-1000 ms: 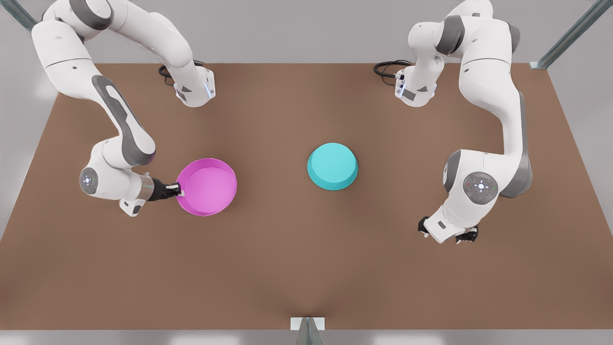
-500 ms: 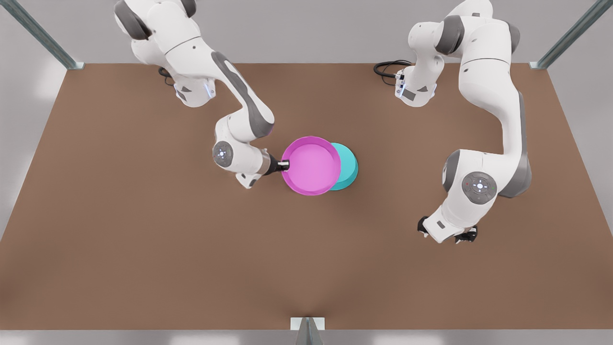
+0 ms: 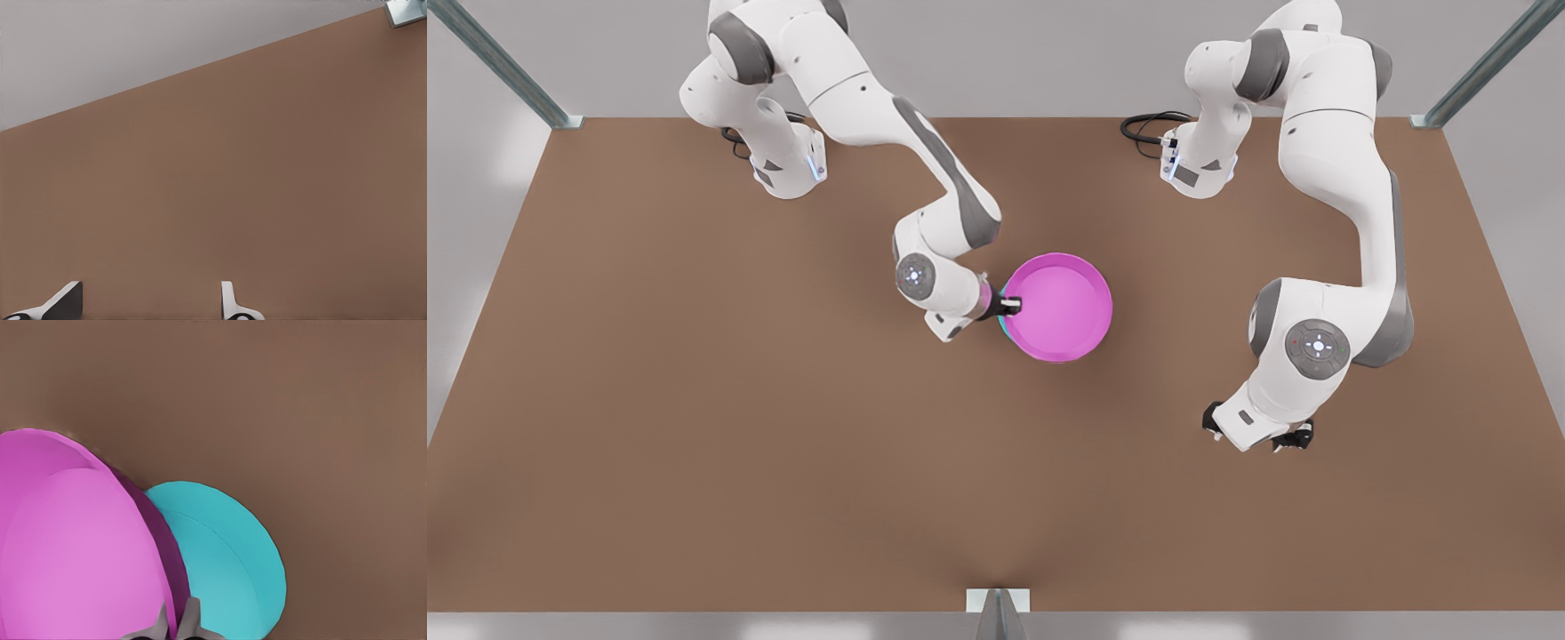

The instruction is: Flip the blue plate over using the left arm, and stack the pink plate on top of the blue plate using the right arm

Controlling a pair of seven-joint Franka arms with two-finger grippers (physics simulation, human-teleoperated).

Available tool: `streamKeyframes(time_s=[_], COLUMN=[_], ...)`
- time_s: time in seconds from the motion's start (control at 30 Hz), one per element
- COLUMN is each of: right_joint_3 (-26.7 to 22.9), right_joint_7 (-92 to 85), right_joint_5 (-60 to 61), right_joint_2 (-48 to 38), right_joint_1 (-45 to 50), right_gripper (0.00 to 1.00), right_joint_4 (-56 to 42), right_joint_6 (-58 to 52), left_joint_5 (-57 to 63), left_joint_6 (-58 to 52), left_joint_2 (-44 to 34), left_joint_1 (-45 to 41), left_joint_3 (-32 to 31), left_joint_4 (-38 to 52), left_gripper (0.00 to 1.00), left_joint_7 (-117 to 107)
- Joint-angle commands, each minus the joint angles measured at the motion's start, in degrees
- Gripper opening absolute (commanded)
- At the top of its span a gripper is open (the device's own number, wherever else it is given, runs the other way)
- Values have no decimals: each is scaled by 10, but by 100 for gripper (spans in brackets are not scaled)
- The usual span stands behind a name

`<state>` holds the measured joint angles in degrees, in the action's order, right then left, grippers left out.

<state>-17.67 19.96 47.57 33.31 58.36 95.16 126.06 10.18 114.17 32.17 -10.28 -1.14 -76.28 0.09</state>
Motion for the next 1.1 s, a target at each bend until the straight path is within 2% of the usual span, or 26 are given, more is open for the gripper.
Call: streamKeyframes(time_s=[0.0, 0.23, 0.27, 0.3, 0.57, 0.6, 0.67, 0.77, 0.83, 0.87, 0.93, 1.0, 1.03, 1.07], right_joint_3=[1, 1, 1, 1, 1, -11, -81, -218, -326, -358, -356, -354, -327, -234], right_joint_7=[2, -1, -1, 0, 2, 1, -29, -143, -246, -288, -353, -354, -355, -350], right_joint_5=[-5, -2, -2, -2, -6, -13, -63, -266, -334, -342, -360, -360, -361, -361], right_joint_2=[0, 26, 26, 27, 17, -3, -69, -148, -192, -202, -190, -192, -193, -191], right_joint_1=[0, 13, 13, 14, 12, 7, 8, 6, 6, -10, -93, -115, -154, -240], right_gripper=[21, 21, 88, 100, 100, 100, 100, 100, 100, 100, 100, 100, 100, 100], right_joint_4=[1, 0, 0, 0, 0, 7, 43, 64, 64, 53, -35, -46, -52, -88], right_joint_6=[-1, 1, 1, 1, -6, -11, -104, -245, -283, -303, -376, -377, -393, -411], left_joint_5=[0, 1, 1, 1, 0, 1, 1, 1, 1, 1, 1, 1, 1, 1], left_joint_6=[0, 0, 0, 0, 0, 0, 1, 1, 0, 0, 1, 0, 1, 0], left_joint_2=[0, 0, -1, 0, 0, 0, -1, 0, -1, -1, 0, -1, 0, 0], left_joint_1=[0, 0, 1, 1, 0, 1, 0, 1, 1, 1, 1, 1, 0, 0], left_joint_3=[0, 0, 0, 0, 0, 0, 0, 0, 0, 0, 0, 0, 0, 0], left_joint_4=[0, 0, 1, 0, 0, 0, 0, 0, 0, 0, 0, 0, 0, 0], left_gripper=[100, 100, 100, 100, 100, 100, 100, 100, 100, 100, 100, 100, 100, 100], left_joint_7=[0, 1, 1, 2, 2, 2, 2, 2, 2, 2, 2, 2, 2, 2])
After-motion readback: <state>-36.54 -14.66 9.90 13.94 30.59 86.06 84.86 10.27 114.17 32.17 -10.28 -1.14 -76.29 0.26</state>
